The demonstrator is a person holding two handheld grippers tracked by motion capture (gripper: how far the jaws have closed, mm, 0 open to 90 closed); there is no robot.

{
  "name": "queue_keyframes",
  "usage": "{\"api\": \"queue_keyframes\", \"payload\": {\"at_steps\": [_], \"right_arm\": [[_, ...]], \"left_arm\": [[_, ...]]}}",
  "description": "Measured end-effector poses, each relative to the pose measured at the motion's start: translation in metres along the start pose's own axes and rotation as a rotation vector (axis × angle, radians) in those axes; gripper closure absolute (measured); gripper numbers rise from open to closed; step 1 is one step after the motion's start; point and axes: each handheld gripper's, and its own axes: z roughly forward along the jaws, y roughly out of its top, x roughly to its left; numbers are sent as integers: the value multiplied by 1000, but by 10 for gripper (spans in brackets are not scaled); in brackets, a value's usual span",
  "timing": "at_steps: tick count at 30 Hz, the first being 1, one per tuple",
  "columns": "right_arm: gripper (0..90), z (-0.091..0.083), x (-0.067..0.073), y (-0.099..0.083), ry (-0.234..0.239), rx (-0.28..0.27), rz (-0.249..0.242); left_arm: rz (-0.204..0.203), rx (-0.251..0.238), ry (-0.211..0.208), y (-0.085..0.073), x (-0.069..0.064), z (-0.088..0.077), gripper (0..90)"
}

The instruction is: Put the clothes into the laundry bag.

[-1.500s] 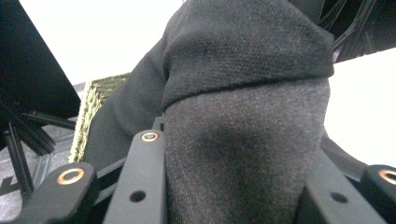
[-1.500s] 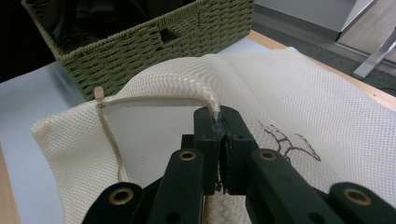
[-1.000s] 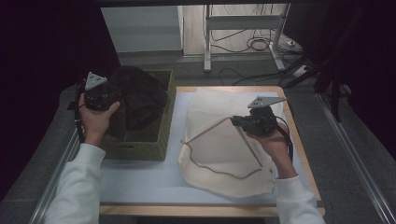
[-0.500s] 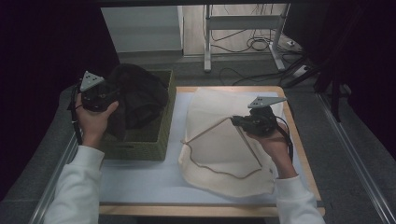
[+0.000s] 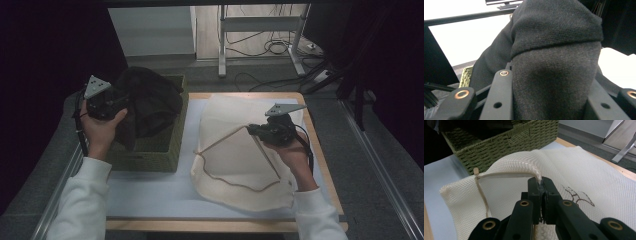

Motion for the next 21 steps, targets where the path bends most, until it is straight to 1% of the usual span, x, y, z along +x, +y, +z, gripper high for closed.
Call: {"api": "queue_keyframes", "payload": {"at_steps": [6,13,21], "right_arm": [[865,0,1,0,-1,0,1],[865,0,1,0,-2,-1,1],[865,0,0,0,-3,-1,-2]], "left_arm": [[3,-22,-13,4,-4,-5,666],[18,-44,-8,9,-9,-13,666],[21,-76,-20,10,-15,-22,666]]}}
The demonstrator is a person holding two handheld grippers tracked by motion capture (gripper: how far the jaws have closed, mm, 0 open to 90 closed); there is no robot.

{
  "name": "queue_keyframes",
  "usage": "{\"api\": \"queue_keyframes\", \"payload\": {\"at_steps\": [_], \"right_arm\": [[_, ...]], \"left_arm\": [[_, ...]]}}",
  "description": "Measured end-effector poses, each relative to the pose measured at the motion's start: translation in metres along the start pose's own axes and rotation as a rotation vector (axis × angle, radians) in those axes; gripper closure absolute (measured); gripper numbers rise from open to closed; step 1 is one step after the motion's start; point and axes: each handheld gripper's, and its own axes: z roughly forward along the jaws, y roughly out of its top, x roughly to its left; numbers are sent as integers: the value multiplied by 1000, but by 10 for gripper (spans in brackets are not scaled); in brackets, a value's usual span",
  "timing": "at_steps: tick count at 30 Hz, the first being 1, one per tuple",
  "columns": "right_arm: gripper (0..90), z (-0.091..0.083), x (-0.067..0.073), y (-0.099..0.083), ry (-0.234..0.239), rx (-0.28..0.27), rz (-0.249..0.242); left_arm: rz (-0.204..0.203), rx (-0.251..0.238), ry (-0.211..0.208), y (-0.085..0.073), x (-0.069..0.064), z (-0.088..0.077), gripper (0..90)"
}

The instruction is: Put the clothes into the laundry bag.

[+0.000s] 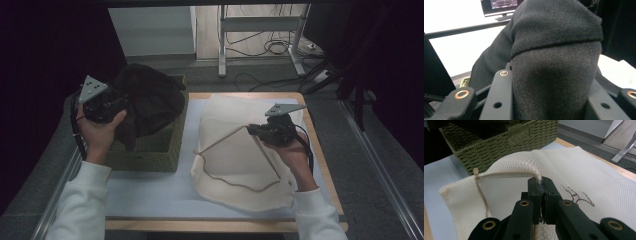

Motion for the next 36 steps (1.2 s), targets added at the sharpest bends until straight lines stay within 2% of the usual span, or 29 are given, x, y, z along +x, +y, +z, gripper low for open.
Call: {"api": "queue_keyframes", "payload": {"at_steps": [16,21,36], "right_arm": [[865,-1,0,0,-2,-2,0],[865,0,0,0,-2,0,2],[865,-1,0,0,-3,-1,4]], "left_arm": [[11,-70,-35,16,-13,-20,666],[-3,-92,-54,17,-15,-24,665],[6,-116,-81,17,-24,-31,665]]}}
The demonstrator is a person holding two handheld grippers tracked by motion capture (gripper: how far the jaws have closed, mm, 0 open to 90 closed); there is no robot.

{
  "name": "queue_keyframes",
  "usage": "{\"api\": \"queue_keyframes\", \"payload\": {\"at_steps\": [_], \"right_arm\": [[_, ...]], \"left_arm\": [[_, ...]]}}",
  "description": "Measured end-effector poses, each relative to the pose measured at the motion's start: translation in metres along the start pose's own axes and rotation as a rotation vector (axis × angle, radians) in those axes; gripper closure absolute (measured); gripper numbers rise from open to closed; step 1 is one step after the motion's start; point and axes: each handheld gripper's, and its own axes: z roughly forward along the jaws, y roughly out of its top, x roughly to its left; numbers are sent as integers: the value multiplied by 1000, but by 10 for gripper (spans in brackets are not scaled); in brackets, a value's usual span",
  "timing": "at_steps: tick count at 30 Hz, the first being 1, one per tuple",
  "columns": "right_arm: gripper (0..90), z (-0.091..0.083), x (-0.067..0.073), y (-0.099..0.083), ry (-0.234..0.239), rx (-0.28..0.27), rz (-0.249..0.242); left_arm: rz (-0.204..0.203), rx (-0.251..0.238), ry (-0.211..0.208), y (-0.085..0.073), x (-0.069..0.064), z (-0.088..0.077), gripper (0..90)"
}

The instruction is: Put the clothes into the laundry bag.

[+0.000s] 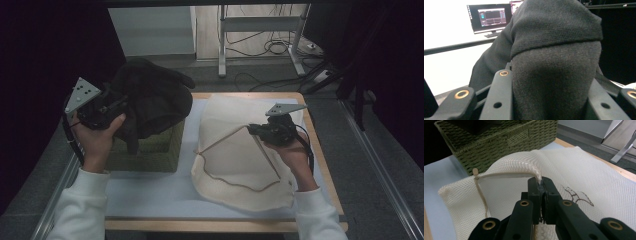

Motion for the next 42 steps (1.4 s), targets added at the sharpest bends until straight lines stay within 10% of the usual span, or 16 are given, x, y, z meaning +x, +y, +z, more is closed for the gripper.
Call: {"api": "queue_keyframes", "payload": {"at_steps": [42], "right_arm": [[865,2,0,-1,-1,3,3]], "left_arm": [[4,-102,-136,14,-37,-31,664]]}}
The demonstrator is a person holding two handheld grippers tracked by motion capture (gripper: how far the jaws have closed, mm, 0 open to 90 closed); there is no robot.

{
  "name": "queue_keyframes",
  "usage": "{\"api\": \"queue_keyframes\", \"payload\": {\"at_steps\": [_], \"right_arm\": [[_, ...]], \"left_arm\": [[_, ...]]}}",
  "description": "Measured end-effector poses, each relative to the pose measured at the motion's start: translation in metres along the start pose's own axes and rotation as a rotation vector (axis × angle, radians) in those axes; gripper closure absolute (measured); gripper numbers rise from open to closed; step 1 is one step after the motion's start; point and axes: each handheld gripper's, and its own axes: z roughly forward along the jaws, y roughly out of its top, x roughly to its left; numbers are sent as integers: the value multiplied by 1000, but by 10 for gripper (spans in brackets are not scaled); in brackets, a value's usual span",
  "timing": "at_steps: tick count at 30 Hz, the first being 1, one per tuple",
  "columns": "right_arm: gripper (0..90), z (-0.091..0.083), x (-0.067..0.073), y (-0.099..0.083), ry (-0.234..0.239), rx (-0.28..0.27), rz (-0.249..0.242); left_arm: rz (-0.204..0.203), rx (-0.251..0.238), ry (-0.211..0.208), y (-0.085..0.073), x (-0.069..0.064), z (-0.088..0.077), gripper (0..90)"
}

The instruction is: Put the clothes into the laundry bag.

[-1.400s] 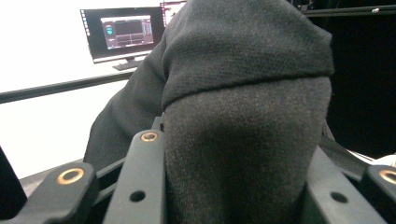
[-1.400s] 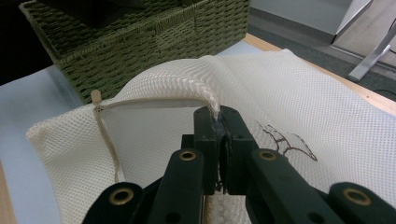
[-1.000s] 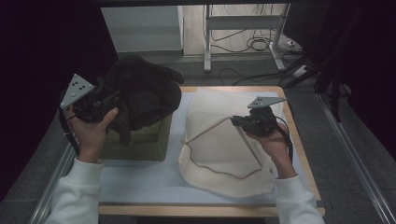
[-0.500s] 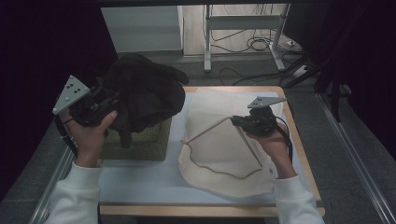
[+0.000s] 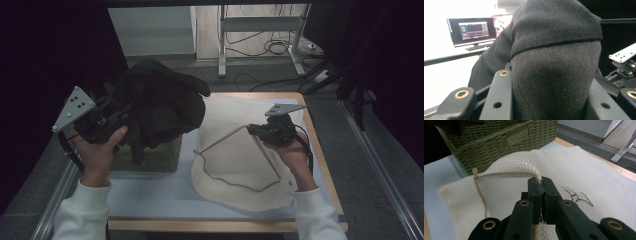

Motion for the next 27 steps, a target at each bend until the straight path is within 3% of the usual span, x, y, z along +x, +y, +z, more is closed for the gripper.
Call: {"api": "queue_keyframes", "payload": {"at_steps": [19,27], "right_arm": [[865,-1,-1,0,-3,-3,2],[865,-1,-1,0,-5,-3,5]], "left_arm": [[-3,-25,-40,1,-13,-10,663],[5,-38,-77,-1,-24,-12,664]]}}
